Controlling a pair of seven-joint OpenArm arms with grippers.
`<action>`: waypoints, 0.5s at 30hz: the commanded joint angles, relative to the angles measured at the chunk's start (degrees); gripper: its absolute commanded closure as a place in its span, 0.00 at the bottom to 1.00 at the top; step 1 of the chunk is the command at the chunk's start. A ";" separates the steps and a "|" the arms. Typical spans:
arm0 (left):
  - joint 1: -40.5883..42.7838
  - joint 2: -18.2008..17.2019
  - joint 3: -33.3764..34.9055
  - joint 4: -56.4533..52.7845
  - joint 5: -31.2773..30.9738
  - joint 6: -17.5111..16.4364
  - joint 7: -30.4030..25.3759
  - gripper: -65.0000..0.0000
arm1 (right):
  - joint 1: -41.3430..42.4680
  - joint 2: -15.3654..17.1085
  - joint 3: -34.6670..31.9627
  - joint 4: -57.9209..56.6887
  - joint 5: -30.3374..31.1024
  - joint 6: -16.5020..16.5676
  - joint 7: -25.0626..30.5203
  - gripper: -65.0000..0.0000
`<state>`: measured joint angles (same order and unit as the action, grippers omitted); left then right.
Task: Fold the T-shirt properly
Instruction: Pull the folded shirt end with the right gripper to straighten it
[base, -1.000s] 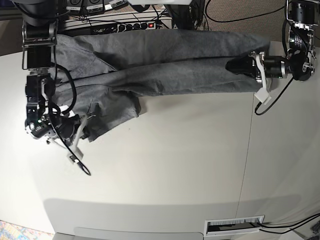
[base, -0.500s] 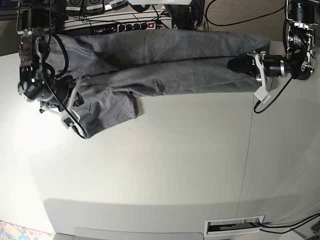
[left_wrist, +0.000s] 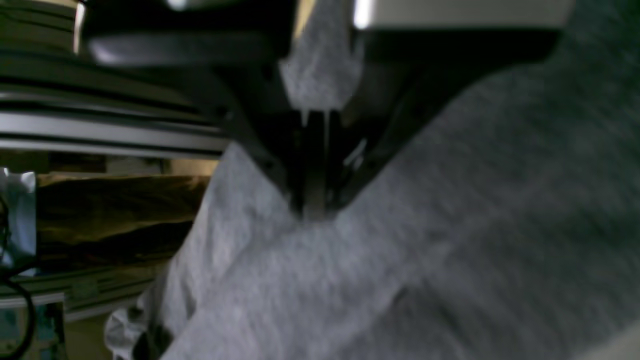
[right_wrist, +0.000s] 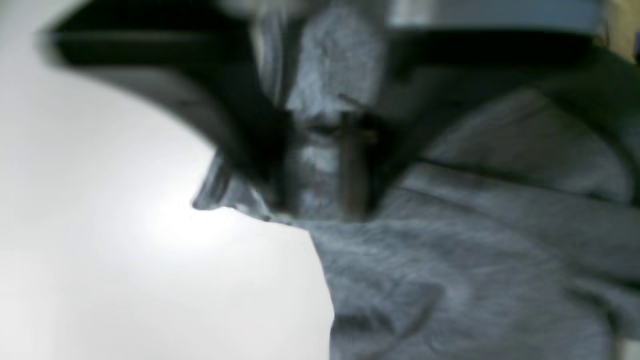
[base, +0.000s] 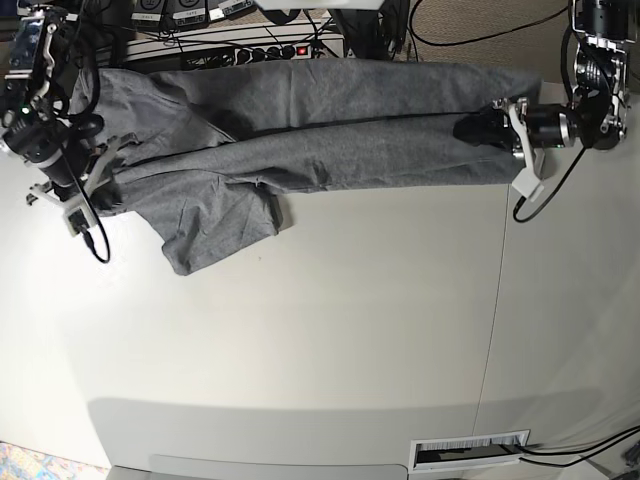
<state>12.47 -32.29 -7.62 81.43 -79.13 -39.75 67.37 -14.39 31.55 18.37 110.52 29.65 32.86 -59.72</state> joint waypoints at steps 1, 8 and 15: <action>0.15 -0.90 -0.39 0.76 -1.40 -0.25 -0.57 1.00 | 2.64 1.31 -0.94 -1.11 -0.02 -0.31 2.36 0.62; 2.60 -0.87 -0.39 0.76 -1.36 -0.25 -1.44 1.00 | 17.90 0.98 -13.66 -13.94 -3.43 -0.33 2.29 0.60; 2.95 -0.87 -0.39 0.76 -0.94 -0.25 -1.44 1.00 | 28.30 -2.12 -16.46 -25.14 -4.61 -0.33 2.62 0.60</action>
<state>15.33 -32.42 -7.86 81.84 -79.94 -40.36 65.47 12.64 28.42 1.50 84.47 24.60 32.69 -58.08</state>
